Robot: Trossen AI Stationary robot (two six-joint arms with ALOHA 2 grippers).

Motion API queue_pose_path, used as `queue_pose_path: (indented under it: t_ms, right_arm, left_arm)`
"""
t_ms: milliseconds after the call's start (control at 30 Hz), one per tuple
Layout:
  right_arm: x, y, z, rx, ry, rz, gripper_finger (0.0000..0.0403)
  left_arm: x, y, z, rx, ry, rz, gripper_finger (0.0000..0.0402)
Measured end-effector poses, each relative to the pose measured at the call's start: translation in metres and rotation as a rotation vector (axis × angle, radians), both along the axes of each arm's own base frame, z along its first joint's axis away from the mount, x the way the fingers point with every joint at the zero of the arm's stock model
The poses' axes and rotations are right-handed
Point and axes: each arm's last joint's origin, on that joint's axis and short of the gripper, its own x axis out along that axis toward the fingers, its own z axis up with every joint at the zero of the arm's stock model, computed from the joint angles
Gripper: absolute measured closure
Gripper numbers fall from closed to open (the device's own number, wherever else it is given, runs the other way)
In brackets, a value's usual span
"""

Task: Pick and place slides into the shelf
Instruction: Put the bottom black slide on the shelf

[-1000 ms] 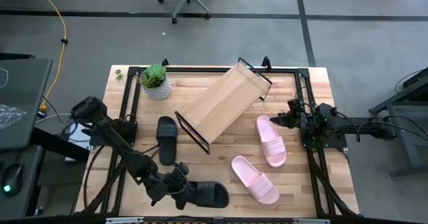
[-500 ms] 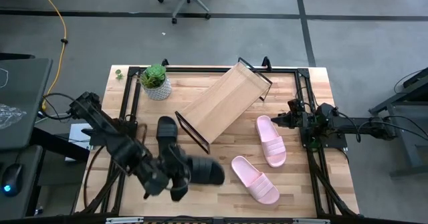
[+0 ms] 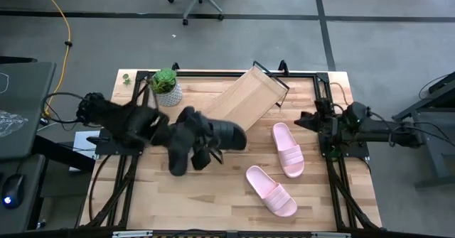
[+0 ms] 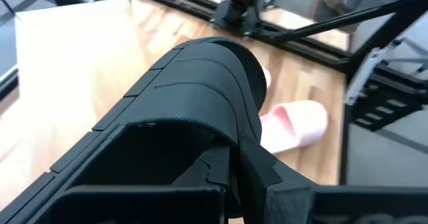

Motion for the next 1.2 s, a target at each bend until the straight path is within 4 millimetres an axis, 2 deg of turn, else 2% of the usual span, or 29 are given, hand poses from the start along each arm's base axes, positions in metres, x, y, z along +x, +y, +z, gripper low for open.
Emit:
queue_pose_path:
  t_ms: [133, 267, 433, 567, 800, 1200]
  right_arm:
    - [0.001, -0.001, 0.030, -0.136, 0.144, -0.040, 0.0333]
    - [0.013, -0.004, 0.046, -0.208, 0.318, -0.101, 0.0277]
    - [0.041, -0.006, 0.060, -0.261, 0.320, -0.117, 0.0237]
    - [0.062, -0.010, 0.065, -0.266, 0.266, -0.143, 0.0229]
    - [0.101, -0.017, 0.061, -0.259, 0.278, -0.165, 0.0229]
    - [0.141, -0.017, 0.086, -0.397, 0.372, -0.243, 0.0229]
  left_arm:
    - [0.007, 0.026, 0.001, 0.010, 0.000, 0.016, 0.0401]
    - [0.014, 0.041, 0.007, 0.055, -0.054, 0.007, 0.0401]
    - [0.017, 0.057, 0.008, 0.082, -0.041, -0.037, 0.0401]
    - [0.018, 0.073, 0.008, 0.119, -0.023, -0.063, 0.0401]
    - [0.017, 0.096, 0.008, 0.156, 0.011, -0.138, 0.0401]
    - [0.017, 0.099, 0.008, 0.220, 0.031, -0.163, 0.0401]
